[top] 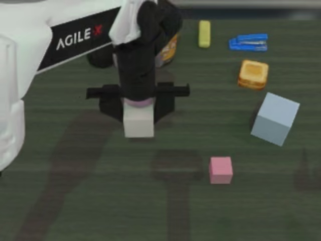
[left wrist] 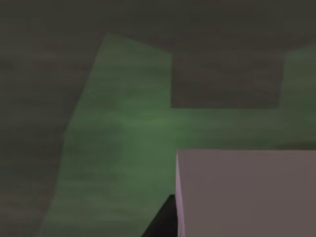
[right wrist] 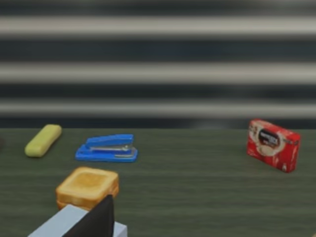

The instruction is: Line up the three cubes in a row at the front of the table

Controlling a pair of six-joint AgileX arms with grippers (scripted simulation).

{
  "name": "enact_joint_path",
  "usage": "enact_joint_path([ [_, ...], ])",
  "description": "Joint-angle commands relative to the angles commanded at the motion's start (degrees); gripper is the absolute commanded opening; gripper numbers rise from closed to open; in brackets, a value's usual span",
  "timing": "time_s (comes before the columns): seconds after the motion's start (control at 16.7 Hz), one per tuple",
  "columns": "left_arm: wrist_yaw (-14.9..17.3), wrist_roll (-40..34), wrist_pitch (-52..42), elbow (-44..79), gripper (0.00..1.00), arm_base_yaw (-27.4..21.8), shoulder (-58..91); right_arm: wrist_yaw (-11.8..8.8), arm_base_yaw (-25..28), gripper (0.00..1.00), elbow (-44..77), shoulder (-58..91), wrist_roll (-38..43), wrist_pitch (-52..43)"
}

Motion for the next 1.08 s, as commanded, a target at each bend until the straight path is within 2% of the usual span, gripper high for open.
enact_joint_path([
  [0.3,-0.24,-9.59,-2.44,1.99,0.0,-9.47,-0.18,0.0,0.0,1.0,0.0,0.0,0.0,0.0],
  [0.48,-0.36,-13.56,-3.27,2.78,0.0,-13.27,-0.52,0.0,0.0,1.0,0.0,0.0,0.0,0.0],
  [0.84,-0.36,-13.79,-2.26,1.92,0.0,-13.38,-0.21,0.0,0.0,1.0,0.0,0.0,0.0,0.0],
  [1.08,-0.33,-13.73,4.54,-3.51,0.0,-13.57,1.03,0.0,0.0,1.0,0.0,0.0,0.0,0.0],
])
